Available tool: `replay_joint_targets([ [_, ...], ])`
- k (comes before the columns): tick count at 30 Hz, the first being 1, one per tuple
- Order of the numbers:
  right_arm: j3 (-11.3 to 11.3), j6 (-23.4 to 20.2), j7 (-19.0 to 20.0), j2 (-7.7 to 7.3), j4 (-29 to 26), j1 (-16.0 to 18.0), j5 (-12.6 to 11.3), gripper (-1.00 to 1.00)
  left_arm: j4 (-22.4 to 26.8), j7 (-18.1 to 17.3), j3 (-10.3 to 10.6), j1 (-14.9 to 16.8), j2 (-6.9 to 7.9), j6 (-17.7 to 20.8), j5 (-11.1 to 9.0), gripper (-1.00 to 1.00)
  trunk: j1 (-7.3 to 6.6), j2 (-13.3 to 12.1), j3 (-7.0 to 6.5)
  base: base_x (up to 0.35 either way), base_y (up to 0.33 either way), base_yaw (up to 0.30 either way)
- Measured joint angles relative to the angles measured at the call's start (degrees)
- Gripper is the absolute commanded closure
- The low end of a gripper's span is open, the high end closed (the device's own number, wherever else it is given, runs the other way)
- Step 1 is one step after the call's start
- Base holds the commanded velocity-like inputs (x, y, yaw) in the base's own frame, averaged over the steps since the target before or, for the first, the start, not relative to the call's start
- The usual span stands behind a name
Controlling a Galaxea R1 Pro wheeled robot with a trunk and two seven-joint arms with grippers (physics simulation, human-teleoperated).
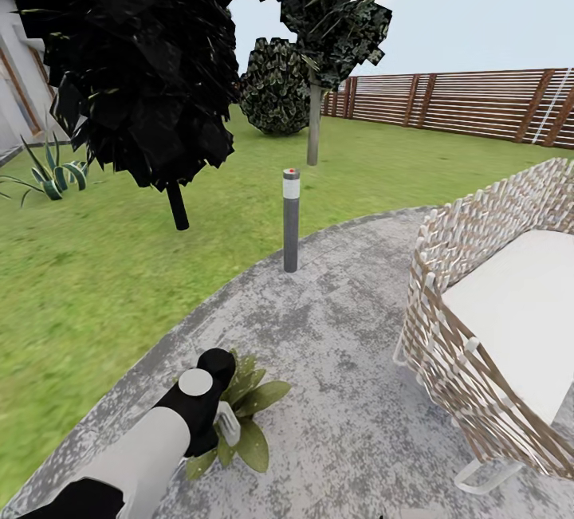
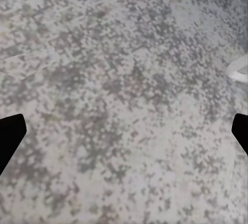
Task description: Pick up the pesticide atomizer in the garden and spray insectifuge to fully cover both potted plants in the garden.
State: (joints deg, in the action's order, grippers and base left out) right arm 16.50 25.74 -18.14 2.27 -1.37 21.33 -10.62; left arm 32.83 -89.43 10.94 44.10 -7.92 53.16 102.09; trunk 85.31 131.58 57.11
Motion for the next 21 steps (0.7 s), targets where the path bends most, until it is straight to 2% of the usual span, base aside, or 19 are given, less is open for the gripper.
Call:
replay_joint_targets([
  [4, 0.04, 0.00, 0.00, 0.00, 0.01, 0.00, 0.00, -1.00, -0.47, 0.01, -0.15, 0.00, 0.21, 1.68, -0.01, 1.00, 0.00, 0.00, 0.00, -0.018, 0.000, 0.000],
  [9, 0.01, 0.00, 0.00, 0.00, 0.01, 0.00, 0.00, -1.00, -1.73, 0.01, -0.09, 0.00, 0.11, 2.21, -0.17, 1.00, 0.02, 0.00, 0.00, -0.219, 0.000, 0.000],
  [16, 0.06, 0.00, 0.00, 0.04, 0.01, 0.00, 0.01, -1.00, -3.82, 0.02, -0.13, -0.01, -0.08, 3.72, -0.49, 1.00, 0.00, 0.00, 0.00, -0.012, 0.000, 0.000],
  [21, 0.01, 0.00, 0.00, 0.06, 0.01, -0.03, 0.00, -1.00, -5.58, 0.02, -0.30, -2.08, 0.48, 4.03, -2.60, 1.00, 0.00, 0.00, 0.00, 0.000, 0.000, 0.000],
])
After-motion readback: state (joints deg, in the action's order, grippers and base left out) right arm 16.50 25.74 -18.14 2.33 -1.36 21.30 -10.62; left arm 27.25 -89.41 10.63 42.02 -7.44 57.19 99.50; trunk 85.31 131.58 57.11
